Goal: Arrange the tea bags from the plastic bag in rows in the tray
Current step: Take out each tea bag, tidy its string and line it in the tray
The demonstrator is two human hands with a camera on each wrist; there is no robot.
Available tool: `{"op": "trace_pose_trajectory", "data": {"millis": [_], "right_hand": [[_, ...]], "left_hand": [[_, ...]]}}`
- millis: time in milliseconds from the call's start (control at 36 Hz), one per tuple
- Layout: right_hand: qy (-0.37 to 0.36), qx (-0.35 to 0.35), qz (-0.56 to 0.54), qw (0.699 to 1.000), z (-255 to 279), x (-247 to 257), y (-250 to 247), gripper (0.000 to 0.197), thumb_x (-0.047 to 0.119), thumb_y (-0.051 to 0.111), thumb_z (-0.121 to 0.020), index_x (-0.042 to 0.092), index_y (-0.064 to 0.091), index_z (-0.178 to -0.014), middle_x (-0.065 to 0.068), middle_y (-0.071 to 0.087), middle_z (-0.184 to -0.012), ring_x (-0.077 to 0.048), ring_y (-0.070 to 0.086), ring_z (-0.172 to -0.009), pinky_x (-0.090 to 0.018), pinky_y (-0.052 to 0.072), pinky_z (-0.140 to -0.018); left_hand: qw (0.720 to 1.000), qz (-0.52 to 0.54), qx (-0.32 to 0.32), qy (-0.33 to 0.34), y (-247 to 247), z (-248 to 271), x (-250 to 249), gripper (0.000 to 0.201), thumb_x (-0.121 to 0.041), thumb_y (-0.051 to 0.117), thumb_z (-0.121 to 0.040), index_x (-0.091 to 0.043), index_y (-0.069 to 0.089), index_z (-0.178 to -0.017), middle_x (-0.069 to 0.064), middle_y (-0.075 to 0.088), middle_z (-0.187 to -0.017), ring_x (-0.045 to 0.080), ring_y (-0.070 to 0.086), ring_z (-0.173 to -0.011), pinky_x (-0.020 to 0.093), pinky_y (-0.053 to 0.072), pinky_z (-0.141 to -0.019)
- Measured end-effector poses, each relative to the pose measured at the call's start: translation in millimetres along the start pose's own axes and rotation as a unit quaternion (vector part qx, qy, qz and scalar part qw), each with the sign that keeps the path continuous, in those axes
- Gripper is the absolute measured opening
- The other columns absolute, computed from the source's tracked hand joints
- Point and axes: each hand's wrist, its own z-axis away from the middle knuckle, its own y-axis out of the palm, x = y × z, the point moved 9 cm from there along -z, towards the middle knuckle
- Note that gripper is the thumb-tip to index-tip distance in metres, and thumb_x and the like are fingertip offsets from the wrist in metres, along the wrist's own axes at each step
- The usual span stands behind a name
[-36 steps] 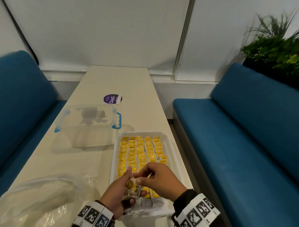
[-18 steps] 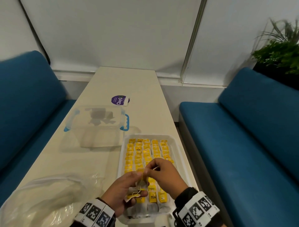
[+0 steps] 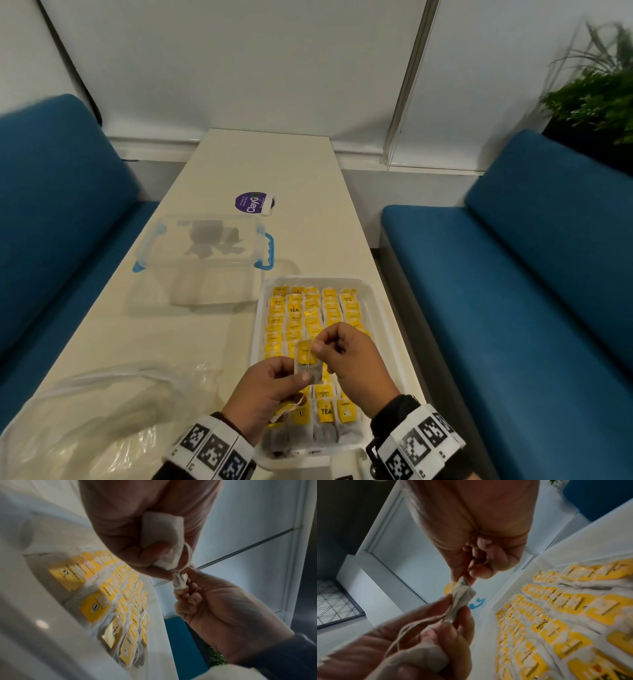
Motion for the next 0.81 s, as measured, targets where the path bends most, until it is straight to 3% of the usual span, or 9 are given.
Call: {"op": "trace_pose_trajectory", "data": {"millis": [194, 306, 389, 472, 528, 583, 667, 750, 805], "right_hand": [[0.009, -0.018, -0.041, 0.999, 6, -4, -10, 0.009, 0.010, 0.061, -0.088, 0.011, 0.058, -0.081, 0.002, 0.056, -0.071, 0.002, 0.050, -0.055, -0.011, 0.042, -0.054], [0.016, -0.027, -0.050, 0.998, 6, -6, -17, 0.006, 0.009, 0.060, -0.089, 0.008, 0.058, -0.084, 0.000, 0.058, -0.072, 0.004, 0.052, -0.055, -0.010, 0.042, -0.054], [0.020, -0.008, -0.051, 0.998, 6, -2, -13, 0.007, 0.009, 0.060, -0.089, 0.009, 0.057, -0.083, -0.002, 0.058, -0.067, -0.005, 0.051, -0.053, -0.013, 0.040, -0.049], [0.017, 0.003, -0.059, 0.998, 8, -1, -7, 0.009, 0.009, 0.061, -0.089, 0.012, 0.056, -0.082, -0.005, 0.057, -0.068, -0.013, 0.051, -0.057, -0.018, 0.043, -0.054], [0.021, 0.013, -0.069, 0.997, 10, -2, -3, 0.007, 0.012, 0.062, -0.088, 0.015, 0.055, -0.089, -0.008, 0.056, -0.073, -0.014, 0.050, -0.062, -0.018, 0.042, -0.055], [0.028, 0.025, -0.066, 0.997, 14, -2, -2, 0.025, 0.016, 0.067, -0.085, 0.022, 0.052, -0.104, -0.002, 0.057, -0.084, -0.010, 0.051, -0.069, -0.014, 0.040, -0.055], [-0.007, 0.048, -0.051, 0.998, 19, 10, -3, 0.055, 0.023, 0.078, -0.073, 0.038, 0.049, -0.117, 0.010, 0.059, -0.108, -0.008, 0.056, -0.091, -0.018, 0.046, -0.070], [-0.057, 0.062, -0.016, 0.996, 24, 32, -4, 0.038, 0.028, 0.076, -0.070, 0.044, 0.062, -0.102, 0.020, 0.059, -0.110, 0.001, 0.054, -0.099, -0.022, 0.044, -0.079], [-0.056, 0.055, 0.001, 0.997, 22, 34, -5, 0.037, 0.020, 0.075, -0.076, 0.041, 0.062, -0.102, 0.014, 0.060, -0.107, -0.002, 0.055, -0.095, -0.024, 0.047, -0.081]], "left_hand": [[1.000, -0.019, 0.007, -0.005, 3, -2, 0, 0.025, -0.016, 0.080, -0.063, -0.007, 0.064, -0.080, -0.003, 0.056, -0.049, 0.009, 0.056, -0.045, 0.016, 0.031, -0.039], [1.000, -0.021, -0.006, -0.002, 3, -2, 0, 0.042, -0.029, 0.074, -0.053, -0.008, 0.065, -0.089, -0.006, 0.058, -0.053, 0.009, 0.057, -0.047, 0.015, 0.030, -0.039], [0.999, -0.025, -0.004, 0.020, 4, -1, -3, 0.036, -0.025, 0.082, -0.062, -0.007, 0.065, -0.087, -0.003, 0.056, -0.052, 0.012, 0.055, -0.048, 0.017, 0.030, -0.040], [0.999, -0.035, -0.009, 0.036, 3, -1, -4, 0.012, -0.013, 0.072, -0.078, -0.008, 0.062, -0.076, -0.003, 0.056, -0.048, 0.012, 0.055, -0.048, 0.018, 0.031, -0.041], [0.999, -0.026, -0.011, 0.039, 3, -1, -1, 0.014, -0.011, 0.070, -0.080, -0.010, 0.059, -0.071, -0.003, 0.054, -0.046, 0.012, 0.055, -0.047, 0.017, 0.030, -0.042], [0.999, -0.006, -0.011, 0.036, 2, 0, 1, 0.014, -0.012, 0.069, -0.081, -0.008, 0.059, -0.071, -0.002, 0.052, -0.046, 0.010, 0.054, -0.045, 0.017, 0.029, -0.043], [0.999, 0.034, -0.009, 0.017, 1, 3, 4, 0.014, -0.017, 0.069, -0.080, -0.007, 0.059, -0.078, 0.001, 0.048, -0.052, 0.007, 0.053, -0.045, 0.018, 0.027, -0.044], [0.999, 0.048, -0.013, 0.018, -1, 5, 2, 0.020, -0.022, 0.076, -0.075, -0.012, 0.058, -0.076, 0.001, 0.048, -0.057, 0.005, 0.054, -0.048, 0.017, 0.030, -0.044], [0.999, 0.041, -0.018, 0.019, -3, 6, 2, 0.011, -0.018, 0.069, -0.081, -0.013, 0.060, -0.079, -0.002, 0.052, -0.056, 0.004, 0.054, -0.048, 0.017, 0.032, -0.044]]}}
